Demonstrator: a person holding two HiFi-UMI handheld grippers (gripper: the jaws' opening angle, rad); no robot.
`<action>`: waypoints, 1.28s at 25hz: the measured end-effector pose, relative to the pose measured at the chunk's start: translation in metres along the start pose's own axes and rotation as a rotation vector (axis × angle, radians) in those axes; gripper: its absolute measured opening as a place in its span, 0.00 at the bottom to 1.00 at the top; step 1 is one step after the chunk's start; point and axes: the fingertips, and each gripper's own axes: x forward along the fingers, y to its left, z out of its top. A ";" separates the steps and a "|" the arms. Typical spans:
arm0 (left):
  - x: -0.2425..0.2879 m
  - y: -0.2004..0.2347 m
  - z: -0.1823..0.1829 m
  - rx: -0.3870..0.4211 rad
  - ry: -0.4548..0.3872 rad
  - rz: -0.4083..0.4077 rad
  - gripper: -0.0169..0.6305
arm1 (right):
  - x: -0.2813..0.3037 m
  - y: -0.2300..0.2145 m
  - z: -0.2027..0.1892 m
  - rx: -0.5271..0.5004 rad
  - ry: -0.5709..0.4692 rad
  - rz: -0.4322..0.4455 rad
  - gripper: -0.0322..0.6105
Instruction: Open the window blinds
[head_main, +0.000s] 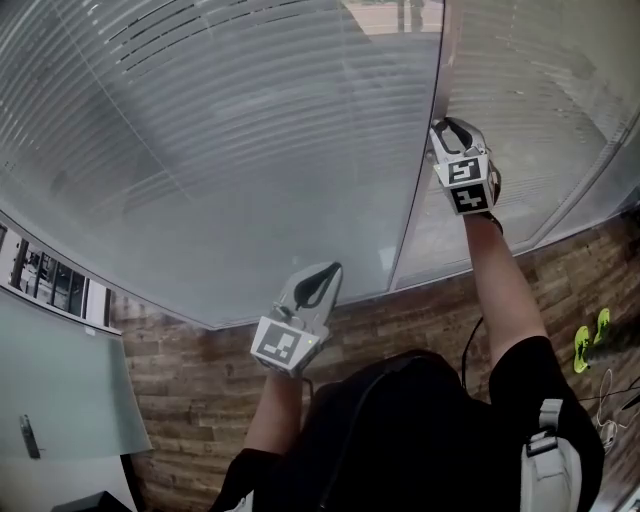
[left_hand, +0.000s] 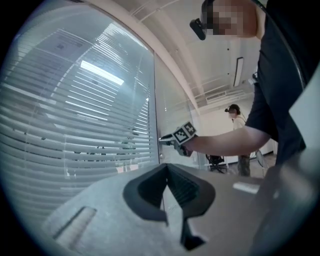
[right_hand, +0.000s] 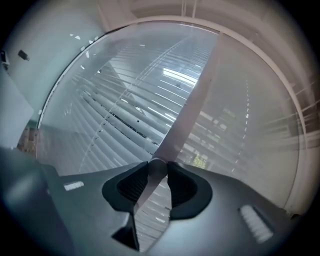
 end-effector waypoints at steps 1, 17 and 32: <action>-0.002 0.001 0.000 0.000 -0.001 0.003 0.03 | 0.001 0.000 0.000 0.022 -0.003 0.000 0.24; 0.003 -0.005 0.000 0.005 -0.010 -0.026 0.03 | 0.000 -0.008 -0.004 0.475 -0.062 0.036 0.25; 0.004 -0.004 -0.013 -0.008 0.025 -0.006 0.03 | -0.001 -0.008 -0.008 0.641 -0.091 0.031 0.24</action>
